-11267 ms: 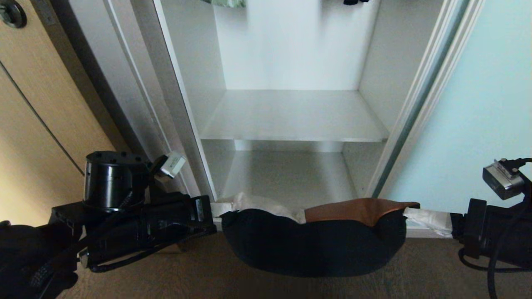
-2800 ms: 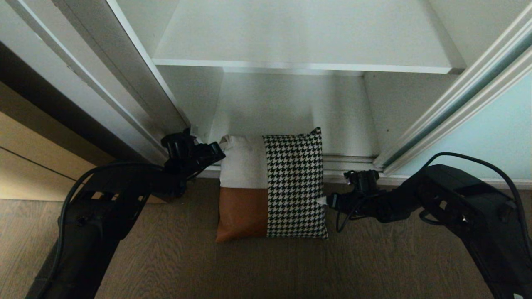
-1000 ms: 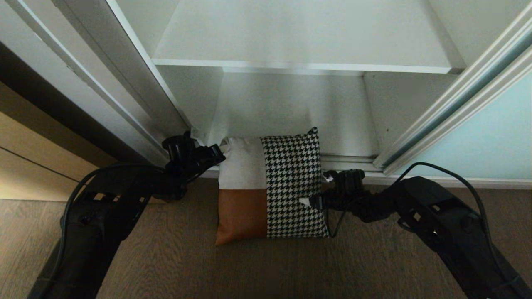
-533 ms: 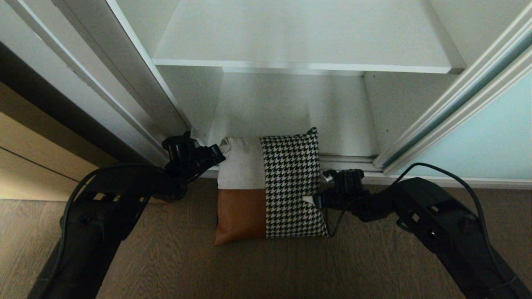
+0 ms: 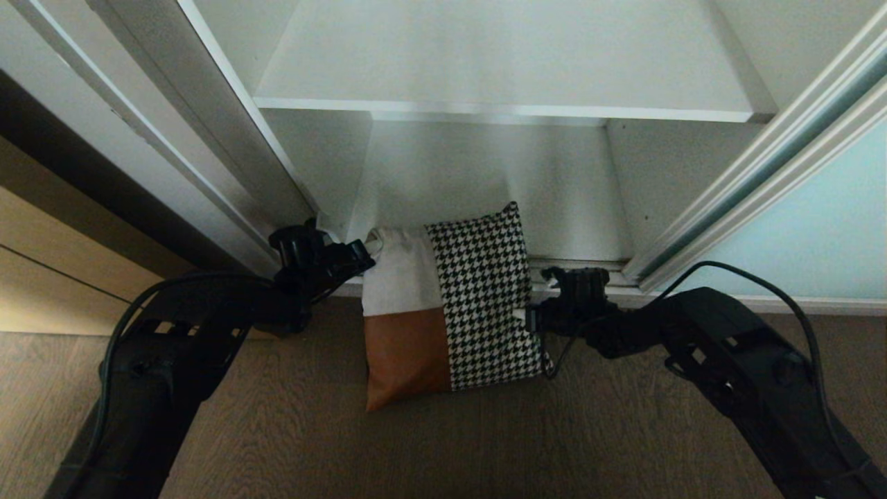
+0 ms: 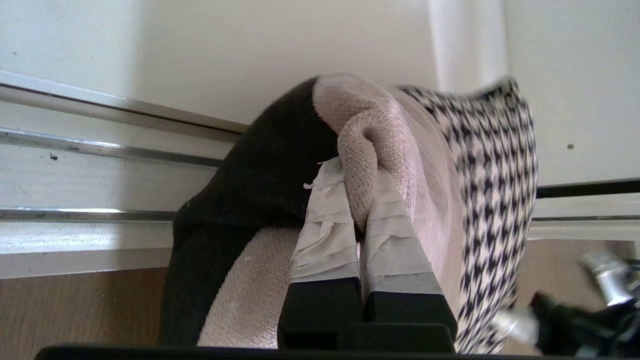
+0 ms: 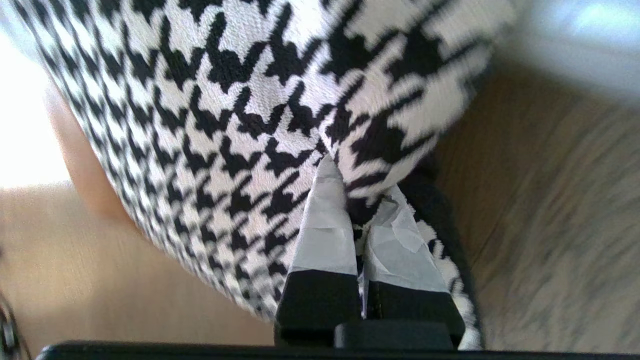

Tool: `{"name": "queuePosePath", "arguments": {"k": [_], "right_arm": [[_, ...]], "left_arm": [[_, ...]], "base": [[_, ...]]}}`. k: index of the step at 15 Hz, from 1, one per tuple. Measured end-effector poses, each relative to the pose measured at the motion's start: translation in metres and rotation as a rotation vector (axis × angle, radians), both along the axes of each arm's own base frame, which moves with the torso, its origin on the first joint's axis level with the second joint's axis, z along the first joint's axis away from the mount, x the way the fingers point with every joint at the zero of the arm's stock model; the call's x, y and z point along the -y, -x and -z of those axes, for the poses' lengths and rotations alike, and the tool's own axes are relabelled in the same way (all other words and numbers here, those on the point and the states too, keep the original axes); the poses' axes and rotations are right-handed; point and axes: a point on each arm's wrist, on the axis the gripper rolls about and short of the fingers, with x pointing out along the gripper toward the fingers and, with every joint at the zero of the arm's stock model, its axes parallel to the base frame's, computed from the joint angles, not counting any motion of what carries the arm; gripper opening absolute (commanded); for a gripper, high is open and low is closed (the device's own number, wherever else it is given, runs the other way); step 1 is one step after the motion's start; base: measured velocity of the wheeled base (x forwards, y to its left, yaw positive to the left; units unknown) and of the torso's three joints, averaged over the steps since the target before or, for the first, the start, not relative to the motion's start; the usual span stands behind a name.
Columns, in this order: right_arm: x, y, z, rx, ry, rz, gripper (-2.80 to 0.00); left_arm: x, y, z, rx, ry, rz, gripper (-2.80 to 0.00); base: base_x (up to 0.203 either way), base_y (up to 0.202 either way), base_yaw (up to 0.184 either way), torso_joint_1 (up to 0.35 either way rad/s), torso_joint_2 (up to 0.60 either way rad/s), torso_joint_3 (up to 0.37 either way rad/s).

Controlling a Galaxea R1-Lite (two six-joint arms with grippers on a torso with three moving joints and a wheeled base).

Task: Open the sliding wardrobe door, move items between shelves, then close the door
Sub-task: Place the pillow on the lower shelf

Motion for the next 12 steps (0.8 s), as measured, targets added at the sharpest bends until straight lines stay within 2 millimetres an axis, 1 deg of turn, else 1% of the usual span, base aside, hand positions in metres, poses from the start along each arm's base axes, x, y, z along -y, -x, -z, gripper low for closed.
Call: {"name": "queuePosePath", "arguments": {"k": [3,5,7,10,12], "right_arm": [[0.008,-0.002,-0.037,0.042,-0.058,0.035,-2.8],[0.016,-0.002,-0.066,0.084,-0.085,0.053,-2.8],[0.026,-0.001,-0.089,0.106,-0.129,0.076,-2.8],[0.047,-0.004,-0.11,0.17,-0.175,0.117,-2.8],[0.059,-0.006,-0.114,0.189,-0.209,0.144,-2.8]], "left_arm": [[-0.002,0.001,-0.006,0.007,0.006,-0.005,-2.8],[-0.003,0.002,-0.016,0.02,0.019,-0.006,-2.8],[-0.003,0.003,-0.024,0.024,0.02,-0.003,-2.8],[-0.004,0.005,-0.038,0.025,0.016,0.024,-2.8],[-0.003,0.008,-0.048,0.025,0.013,0.07,-2.8]], "base": [[0.0,0.0,0.0,0.0,0.0,0.0],[0.0,0.0,0.0,0.0,0.0,0.0],[0.0,0.0,0.0,0.0,0.0,0.0],[0.0,0.0,0.0,0.0,0.0,0.0],[0.0,0.0,0.0,0.0,0.0,0.0]]}}
